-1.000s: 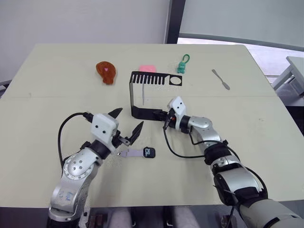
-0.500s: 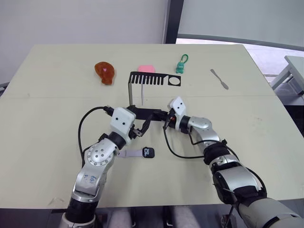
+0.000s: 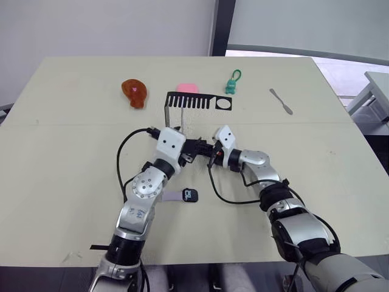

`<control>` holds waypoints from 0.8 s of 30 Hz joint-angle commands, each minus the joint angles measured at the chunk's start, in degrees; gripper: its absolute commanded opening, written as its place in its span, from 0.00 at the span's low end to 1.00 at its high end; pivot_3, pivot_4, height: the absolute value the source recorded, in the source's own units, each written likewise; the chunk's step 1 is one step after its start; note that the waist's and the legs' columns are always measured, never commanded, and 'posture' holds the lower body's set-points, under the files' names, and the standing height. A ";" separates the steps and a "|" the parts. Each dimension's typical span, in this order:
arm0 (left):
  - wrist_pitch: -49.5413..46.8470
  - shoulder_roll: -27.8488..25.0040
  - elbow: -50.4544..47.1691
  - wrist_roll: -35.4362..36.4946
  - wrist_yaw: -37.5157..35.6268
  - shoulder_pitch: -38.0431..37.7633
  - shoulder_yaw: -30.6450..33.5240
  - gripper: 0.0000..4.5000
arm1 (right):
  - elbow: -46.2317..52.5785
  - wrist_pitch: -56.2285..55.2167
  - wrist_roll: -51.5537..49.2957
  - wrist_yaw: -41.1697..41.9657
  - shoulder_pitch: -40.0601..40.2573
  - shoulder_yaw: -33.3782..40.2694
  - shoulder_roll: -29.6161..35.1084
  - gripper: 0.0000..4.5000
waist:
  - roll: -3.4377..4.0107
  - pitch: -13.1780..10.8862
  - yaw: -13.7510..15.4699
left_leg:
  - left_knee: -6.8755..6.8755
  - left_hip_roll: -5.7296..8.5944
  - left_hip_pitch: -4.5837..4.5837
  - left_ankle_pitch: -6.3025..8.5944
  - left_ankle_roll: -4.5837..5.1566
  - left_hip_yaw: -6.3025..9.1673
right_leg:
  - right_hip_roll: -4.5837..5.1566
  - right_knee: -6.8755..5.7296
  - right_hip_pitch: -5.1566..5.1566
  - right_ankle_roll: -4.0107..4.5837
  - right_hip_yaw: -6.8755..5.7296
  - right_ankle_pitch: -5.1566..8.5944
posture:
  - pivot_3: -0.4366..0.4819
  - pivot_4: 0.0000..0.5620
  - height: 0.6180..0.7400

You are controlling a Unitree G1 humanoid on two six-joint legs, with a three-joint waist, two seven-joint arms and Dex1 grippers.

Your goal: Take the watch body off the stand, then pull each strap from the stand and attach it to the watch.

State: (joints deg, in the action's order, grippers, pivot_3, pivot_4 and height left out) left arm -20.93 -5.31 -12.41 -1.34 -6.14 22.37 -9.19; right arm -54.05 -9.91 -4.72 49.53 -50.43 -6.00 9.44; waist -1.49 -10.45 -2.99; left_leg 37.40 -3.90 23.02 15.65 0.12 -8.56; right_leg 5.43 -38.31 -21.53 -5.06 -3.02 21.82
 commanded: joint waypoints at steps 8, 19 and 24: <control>2.12 2.50 4.36 -1.77 3.13 4.76 1.54 0.81 | -0.48 0.98 1.39 1.17 1.18 -0.88 -0.68 0.00 | 0.00 0.00 -0.06 | -0.01 -0.03 -0.03 0.00 -0.01 0.00 | -0.01 -0.01 0.00 0.00 0.00 0.00 | 0.48 0.27 1.00; 4.20 4.33 7.17 -3.81 6.20 6.49 1.62 0.81 | -0.69 1.13 1.60 1.08 1.15 -0.87 -0.39 0.00 | 0.00 0.00 -0.01 | 0.00 -0.01 -0.03 0.00 0.00 0.00 | 0.00 -0.02 0.01 0.00 -0.01 0.00 | 0.48 0.27 1.00; 4.82 4.53 8.48 -4.40 7.59 7.23 2.77 0.62 | -0.70 1.24 1.57 1.03 1.31 -0.96 -0.74 0.00 | 0.00 0.00 -0.01 | 0.00 -0.02 -0.03 0.00 0.00 0.00 | 0.00 -0.02 0.01 0.00 -0.01 0.00 | 0.48 0.27 1.00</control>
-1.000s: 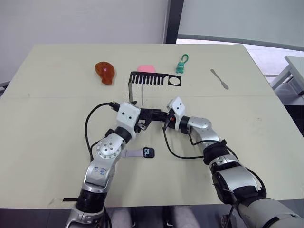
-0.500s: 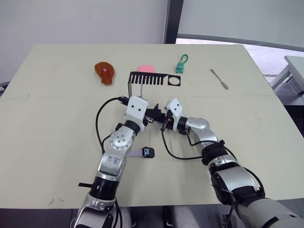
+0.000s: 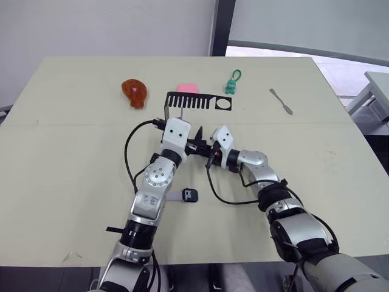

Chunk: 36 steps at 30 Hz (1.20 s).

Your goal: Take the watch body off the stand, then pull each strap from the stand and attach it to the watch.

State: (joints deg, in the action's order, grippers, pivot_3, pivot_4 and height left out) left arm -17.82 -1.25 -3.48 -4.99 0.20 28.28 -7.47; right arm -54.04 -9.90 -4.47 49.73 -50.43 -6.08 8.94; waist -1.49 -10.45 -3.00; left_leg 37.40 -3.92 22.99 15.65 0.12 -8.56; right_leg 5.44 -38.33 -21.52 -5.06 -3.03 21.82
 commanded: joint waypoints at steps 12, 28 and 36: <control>3.30 0.77 1.37 -0.62 2.01 2.06 2.15 0.01 | 0.17 1.65 1.34 1.09 2.62 -1.24 -0.49 0.00 | -0.01 0.01 0.02 | 0.00 0.00 -0.01 0.00 0.00 0.00 | 0.00 0.00 0.00 0.00 -0.01 0.00 | 0.48 0.27 1.00; 4.55 0.56 -0.69 -0.98 1.19 1.27 1.52 0.01 | -0.52 2.63 1.44 -0.96 2.41 -0.65 -0.90 0.00 | -0.01 0.01 -0.02 | 0.00 0.00 -0.01 0.00 0.00 0.00 | 0.00 -0.01 0.00 0.00 -0.01 0.00 | 0.48 0.27 1.00; 4.52 0.54 -4.86 -1.33 0.37 -1.36 0.72 0.01 | -1.27 2.75 1.57 -3.33 2.46 -0.15 -1.48 0.00 | -0.01 0.01 -0.01 | 0.00 -0.01 -0.02 0.00 0.00 0.00 | 0.00 -0.03 0.01 0.00 -0.01 0.00 | 0.48 0.27 1.00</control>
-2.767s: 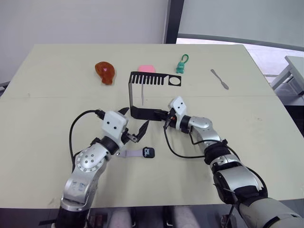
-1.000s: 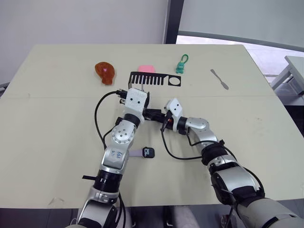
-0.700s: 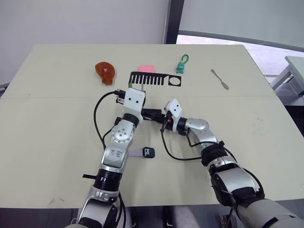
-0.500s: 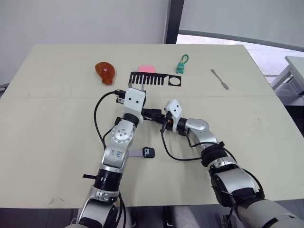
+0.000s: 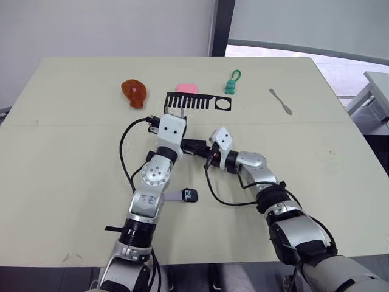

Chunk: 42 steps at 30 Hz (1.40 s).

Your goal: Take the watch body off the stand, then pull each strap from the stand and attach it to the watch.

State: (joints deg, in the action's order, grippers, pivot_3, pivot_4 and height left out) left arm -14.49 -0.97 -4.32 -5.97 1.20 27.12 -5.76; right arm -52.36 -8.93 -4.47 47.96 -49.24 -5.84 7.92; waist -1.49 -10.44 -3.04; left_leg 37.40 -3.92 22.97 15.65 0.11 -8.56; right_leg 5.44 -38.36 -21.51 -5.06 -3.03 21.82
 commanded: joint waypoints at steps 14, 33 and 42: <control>1.28 -2.40 -12.19 4.02 -7.48 -5.99 -0.66 0.01 | -3.55 -0.30 0.81 -2.58 0.89 0.38 -1.18 0.00 | 0.00 0.01 -0.12 | -0.02 -0.01 -0.05 0.00 0.00 -0.02 | 0.00 -0.02 0.02 0.00 0.02 0.00 | 0.48 0.27 1.00; -11.38 -29.23 -26.42 45.30 -40.51 -22.73 22.82 0.01 | 31.06 13.31 -14.26 13.66 14.07 7.53 13.62 0.00 | 0.06 -0.04 0.20 | -0.14 0.02 0.12 0.00 0.01 0.07 | 0.03 0.43 -0.01 0.00 -0.01 0.00 | 0.48 0.27 1.00; -24.41 -45.61 -22.87 58.78 -50.53 -26.97 31.85 0.00 | 52.31 34.20 -29.16 13.83 28.52 17.41 26.17 0.53 | 0.10 -0.06 0.97 | -0.27 0.09 0.08 0.01 0.02 0.10 | 0.06 0.63 0.02 0.01 0.00 0.00 | 0.48 0.27 1.00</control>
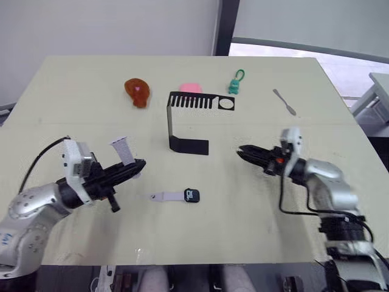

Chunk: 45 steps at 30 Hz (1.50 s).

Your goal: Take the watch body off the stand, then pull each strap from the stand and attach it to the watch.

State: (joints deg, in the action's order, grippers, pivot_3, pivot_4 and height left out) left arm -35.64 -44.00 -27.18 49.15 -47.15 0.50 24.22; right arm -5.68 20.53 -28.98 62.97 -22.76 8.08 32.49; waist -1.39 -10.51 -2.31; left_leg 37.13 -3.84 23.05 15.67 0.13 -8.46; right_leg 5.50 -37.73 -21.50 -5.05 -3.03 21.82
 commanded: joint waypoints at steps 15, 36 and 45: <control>-16.33 -3.41 2.32 10.11 -2.16 10.85 -11.57 0.00 | 32.58 28.87 -32.00 -21.38 13.08 1.86 -9.76 0.98 | 0.00 0.00 0.61 | -0.07 -0.01 0.00 0.00 -0.03 0.00 | -0.06 -0.01 -0.04 0.00 0.09 0.00 | 0.48 0.27 1.00; -27.18 7.31 10.69 8.83 -2.62 27.77 -26.68 0.00 | 29.97 26.45 -32.60 -28.33 6.44 -7.92 -23.50 0.98 | -0.02 0.01 0.67 | 0.06 0.02 0.05 -0.03 -0.01 0.00 | -0.10 -0.08 -0.09 0.00 0.10 0.00 | 0.48 0.27 1.00; -26.93 9.62 10.03 8.26 -0.93 27.25 -26.54 0.00 | 29.41 26.03 -34.13 -28.33 6.18 -7.35 -24.55 0.81 | -0.02 0.01 0.63 | 0.06 0.03 0.06 -0.03 0.00 0.01 | -0.09 -0.07 -0.09 0.00 0.10 0.00 | 0.48 0.27 1.00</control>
State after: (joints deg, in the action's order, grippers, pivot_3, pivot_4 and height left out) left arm -63.09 -34.53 -15.22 57.54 -48.16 27.52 -2.85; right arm 22.66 47.34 -60.99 35.26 -16.57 0.26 8.53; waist -1.41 -10.49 -1.67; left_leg 37.18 -3.81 23.11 15.63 0.13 -8.45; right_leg 5.41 -37.80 -21.59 -5.05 -2.92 21.83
